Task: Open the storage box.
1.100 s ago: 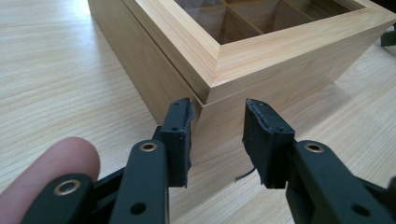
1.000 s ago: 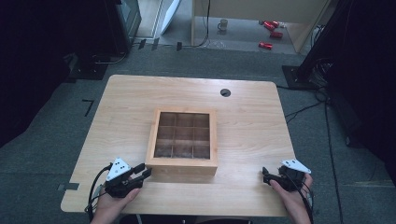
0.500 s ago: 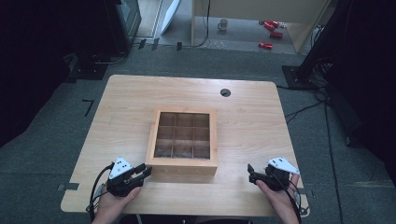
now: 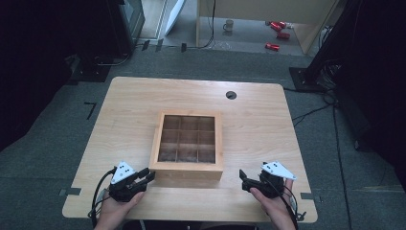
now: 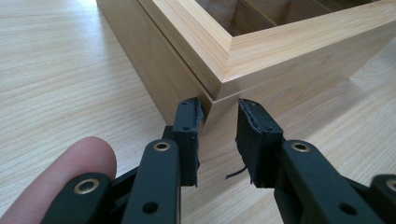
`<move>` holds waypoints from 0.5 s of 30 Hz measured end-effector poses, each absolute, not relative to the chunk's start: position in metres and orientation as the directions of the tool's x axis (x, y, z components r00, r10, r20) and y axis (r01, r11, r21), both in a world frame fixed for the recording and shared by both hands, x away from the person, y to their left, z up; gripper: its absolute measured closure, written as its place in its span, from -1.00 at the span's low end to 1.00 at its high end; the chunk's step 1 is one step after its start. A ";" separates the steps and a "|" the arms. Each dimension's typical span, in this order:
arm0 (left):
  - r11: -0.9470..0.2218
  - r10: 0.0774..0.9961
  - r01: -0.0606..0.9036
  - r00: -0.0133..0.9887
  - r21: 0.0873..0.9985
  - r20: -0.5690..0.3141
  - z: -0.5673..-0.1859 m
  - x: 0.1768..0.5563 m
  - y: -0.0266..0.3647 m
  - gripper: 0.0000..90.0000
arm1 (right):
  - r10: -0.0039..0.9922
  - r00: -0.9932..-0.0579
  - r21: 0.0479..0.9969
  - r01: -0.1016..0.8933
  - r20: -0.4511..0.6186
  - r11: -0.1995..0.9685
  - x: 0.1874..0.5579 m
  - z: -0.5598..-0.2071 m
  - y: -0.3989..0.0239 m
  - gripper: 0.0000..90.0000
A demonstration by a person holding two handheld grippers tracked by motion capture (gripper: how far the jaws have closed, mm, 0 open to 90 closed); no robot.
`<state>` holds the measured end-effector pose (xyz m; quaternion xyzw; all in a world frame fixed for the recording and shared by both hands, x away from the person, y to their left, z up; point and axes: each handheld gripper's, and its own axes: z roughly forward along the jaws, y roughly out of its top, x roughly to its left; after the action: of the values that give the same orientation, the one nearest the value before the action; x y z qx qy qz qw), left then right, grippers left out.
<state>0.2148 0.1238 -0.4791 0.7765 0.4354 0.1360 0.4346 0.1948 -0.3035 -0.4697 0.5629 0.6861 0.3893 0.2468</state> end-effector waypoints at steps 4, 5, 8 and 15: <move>-0.237 0.793 0.553 0.586 0.799 -0.170 -0.478 0.214 0.124 0.57 | 0.956 -0.270 0.815 0.575 0.112 0.067 0.194 -0.467 -0.294 -0.82; -0.237 0.792 0.552 0.586 0.799 -0.170 -0.477 0.214 0.125 0.57 | 0.954 -0.278 0.817 0.572 0.110 0.072 0.194 -0.467 -0.292 -0.81; -0.237 0.792 0.549 0.587 0.801 -0.169 -0.477 0.214 0.125 0.58 | 0.947 -0.302 0.820 0.565 0.106 0.089 0.193 -0.466 -0.284 -0.81; -0.231 0.791 0.543 0.588 0.807 -0.169 -0.475 0.214 0.126 0.61 | 0.934 -0.339 0.823 0.559 0.114 0.102 0.192 -0.465 -0.270 -0.81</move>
<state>0.2139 0.1258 -0.4754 0.7721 0.4320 0.1393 0.4448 0.1924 -0.2701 -0.4655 0.5281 0.7065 0.4125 0.2274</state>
